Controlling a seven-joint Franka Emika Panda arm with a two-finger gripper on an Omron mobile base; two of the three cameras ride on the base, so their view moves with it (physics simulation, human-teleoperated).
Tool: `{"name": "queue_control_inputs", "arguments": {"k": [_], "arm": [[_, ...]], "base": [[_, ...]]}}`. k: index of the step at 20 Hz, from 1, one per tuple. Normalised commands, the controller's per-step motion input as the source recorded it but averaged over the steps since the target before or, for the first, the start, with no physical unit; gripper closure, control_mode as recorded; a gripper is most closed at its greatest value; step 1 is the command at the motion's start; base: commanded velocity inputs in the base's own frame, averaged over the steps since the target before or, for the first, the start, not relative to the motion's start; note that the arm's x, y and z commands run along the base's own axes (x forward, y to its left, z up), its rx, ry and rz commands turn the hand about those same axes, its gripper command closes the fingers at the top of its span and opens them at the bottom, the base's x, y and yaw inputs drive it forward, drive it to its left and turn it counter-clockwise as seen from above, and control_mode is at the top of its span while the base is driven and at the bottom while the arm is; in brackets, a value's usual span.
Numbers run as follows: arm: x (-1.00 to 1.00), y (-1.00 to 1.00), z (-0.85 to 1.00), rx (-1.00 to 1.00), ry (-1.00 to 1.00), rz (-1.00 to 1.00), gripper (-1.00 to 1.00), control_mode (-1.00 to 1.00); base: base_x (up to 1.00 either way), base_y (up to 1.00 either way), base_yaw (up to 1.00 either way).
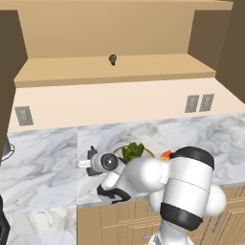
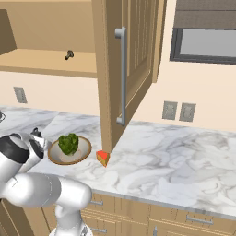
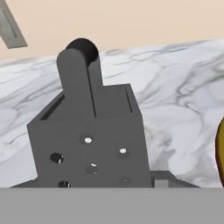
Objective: Pick the cheese from the fridge and the cheese grater from the cabinet and place them next to the salad bowl.
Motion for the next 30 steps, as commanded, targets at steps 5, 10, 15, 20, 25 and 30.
{"name": "queue_control_inputs", "arguments": {"k": [5, 10, 15, 20, 25, 30], "arm": [[0.07, 0.01, -0.21, 0.00, 0.00, 0.00, 1.00, -1.00], [-0.01, -0.04, -0.27, 0.00, 0.00, 0.00, 1.00, -1.00], [-0.12, -0.12, -0.32, 0.00, 0.00, 0.00, 1.00, -1.00], [-0.11, -0.17, -0.33, 0.01, 0.00, 0.00, 1.00, -1.00], [-0.11, -0.17, -0.34, 0.01, 0.00, 0.00, 1.00, -1.00], [-0.16, -0.13, -0.34, 0.02, 0.00, 0.00, -1.00, -1.00]], "base": [[0.00, 0.00, 0.00], [0.00, 0.00, 0.00], [0.00, 0.00, 0.00], [0.00, 0.00, 0.00], [0.00, 0.00, 0.00], [0.00, 0.00, 0.00]]}}
